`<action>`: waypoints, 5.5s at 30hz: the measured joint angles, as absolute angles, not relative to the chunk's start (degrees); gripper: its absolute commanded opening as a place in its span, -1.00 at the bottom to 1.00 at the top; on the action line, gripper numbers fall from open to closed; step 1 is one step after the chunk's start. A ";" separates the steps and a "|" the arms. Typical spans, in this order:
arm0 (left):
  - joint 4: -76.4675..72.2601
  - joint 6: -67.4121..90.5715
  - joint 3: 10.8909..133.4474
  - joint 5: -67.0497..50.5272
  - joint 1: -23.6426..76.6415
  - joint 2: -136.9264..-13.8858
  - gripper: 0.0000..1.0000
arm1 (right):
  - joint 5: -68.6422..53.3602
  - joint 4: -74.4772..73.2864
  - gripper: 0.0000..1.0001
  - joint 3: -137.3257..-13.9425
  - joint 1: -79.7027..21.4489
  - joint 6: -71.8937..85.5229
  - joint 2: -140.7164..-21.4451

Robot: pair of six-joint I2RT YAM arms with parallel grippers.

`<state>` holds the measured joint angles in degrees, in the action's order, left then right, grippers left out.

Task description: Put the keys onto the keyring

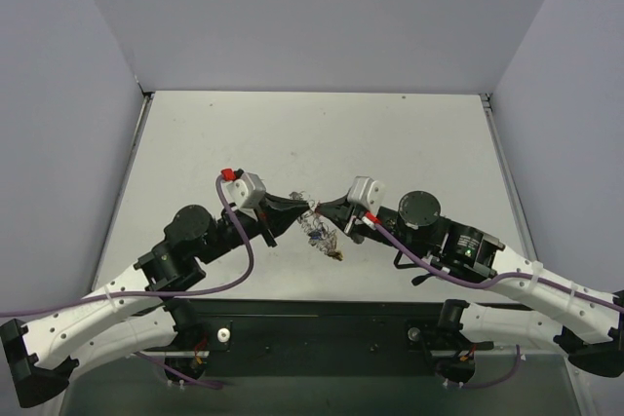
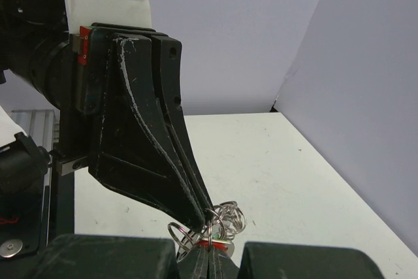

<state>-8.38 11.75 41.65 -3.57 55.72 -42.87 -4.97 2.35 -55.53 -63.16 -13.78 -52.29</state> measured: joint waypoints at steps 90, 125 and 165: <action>14.44 1.34 45.19 22.63 55.72 -34.46 -1.00 | -9.69 0.56 0.10 -31.05 -57.08 12.38 -63.42; 17.98 0.82 45.89 22.72 55.72 -34.28 -1.00 | -17.12 -4.49 -0.48 -41.34 -56.34 31.57 -81.14; 18.28 1.06 45.89 22.31 55.72 -32.97 -1.00 | -16.97 -5.58 -1.00 -48.56 -54.98 38.39 -94.30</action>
